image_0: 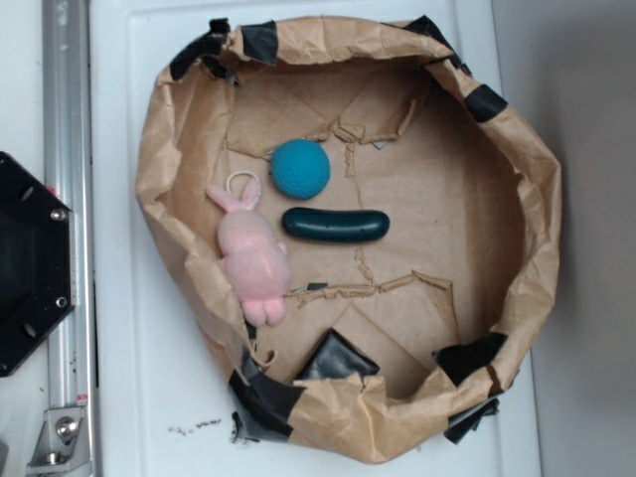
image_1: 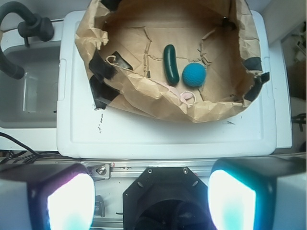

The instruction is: Grab the plastic pickle.

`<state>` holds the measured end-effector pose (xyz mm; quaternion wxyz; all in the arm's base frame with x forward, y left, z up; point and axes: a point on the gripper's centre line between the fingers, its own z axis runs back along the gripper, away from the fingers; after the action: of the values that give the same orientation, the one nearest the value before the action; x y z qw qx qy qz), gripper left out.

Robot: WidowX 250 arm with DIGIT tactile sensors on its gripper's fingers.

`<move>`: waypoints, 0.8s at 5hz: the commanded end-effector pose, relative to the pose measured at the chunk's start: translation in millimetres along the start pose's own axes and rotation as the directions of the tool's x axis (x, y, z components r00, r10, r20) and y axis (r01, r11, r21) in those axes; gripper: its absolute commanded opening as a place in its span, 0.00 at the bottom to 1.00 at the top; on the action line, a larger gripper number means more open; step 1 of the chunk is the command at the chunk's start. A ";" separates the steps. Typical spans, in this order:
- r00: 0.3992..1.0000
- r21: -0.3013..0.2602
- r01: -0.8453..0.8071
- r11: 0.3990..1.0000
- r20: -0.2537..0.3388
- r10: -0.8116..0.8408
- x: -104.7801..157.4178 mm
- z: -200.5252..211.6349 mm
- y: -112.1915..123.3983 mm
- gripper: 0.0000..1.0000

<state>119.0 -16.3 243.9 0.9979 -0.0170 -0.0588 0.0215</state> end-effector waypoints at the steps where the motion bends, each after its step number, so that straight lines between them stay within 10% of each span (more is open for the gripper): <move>1: 1.000 0.000 0.000 1.000 0.000 0.000 0.0 0.0 0.0 1.00; 4: 0.998 0.101 0.055 0.993 -0.029 -0.052 107.0 -100.7 22.9 1.00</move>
<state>234.4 3.4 146.3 0.9989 0.0361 -0.0272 -0.0149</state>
